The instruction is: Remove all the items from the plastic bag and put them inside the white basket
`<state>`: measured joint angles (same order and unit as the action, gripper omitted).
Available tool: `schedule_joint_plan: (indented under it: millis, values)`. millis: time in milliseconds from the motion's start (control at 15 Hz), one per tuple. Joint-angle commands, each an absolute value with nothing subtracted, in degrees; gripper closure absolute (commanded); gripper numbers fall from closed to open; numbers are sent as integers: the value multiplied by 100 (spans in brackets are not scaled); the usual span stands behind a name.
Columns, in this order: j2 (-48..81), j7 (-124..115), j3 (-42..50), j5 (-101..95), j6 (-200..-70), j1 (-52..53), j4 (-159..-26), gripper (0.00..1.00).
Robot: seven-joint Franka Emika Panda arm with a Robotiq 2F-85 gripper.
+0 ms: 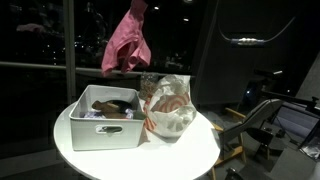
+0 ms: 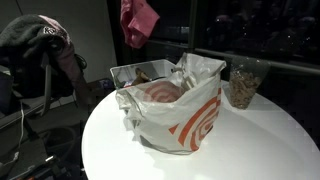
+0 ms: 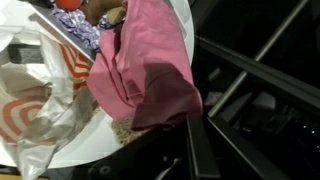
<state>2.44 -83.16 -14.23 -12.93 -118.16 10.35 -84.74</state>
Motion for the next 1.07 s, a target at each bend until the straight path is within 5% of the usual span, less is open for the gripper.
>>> schedule_joint_plan:
  millis: [0, 600, 667, 733, 1000]
  values:
    - [1408, -7885, -1372, -1202, -12154, 1320, -7551, 99]
    - [2266, -7650, -831, -886, -11929, 1614, -7629, 98]
    - [2277, -7510, -872, -642, -11942, 1539, -7672, 71]
    - [2294, -7352, -907, -403, -11970, 1478, -7692, 70]
    - [2279, -6747, -955, 546, -11845, 1300, -7643, 41]
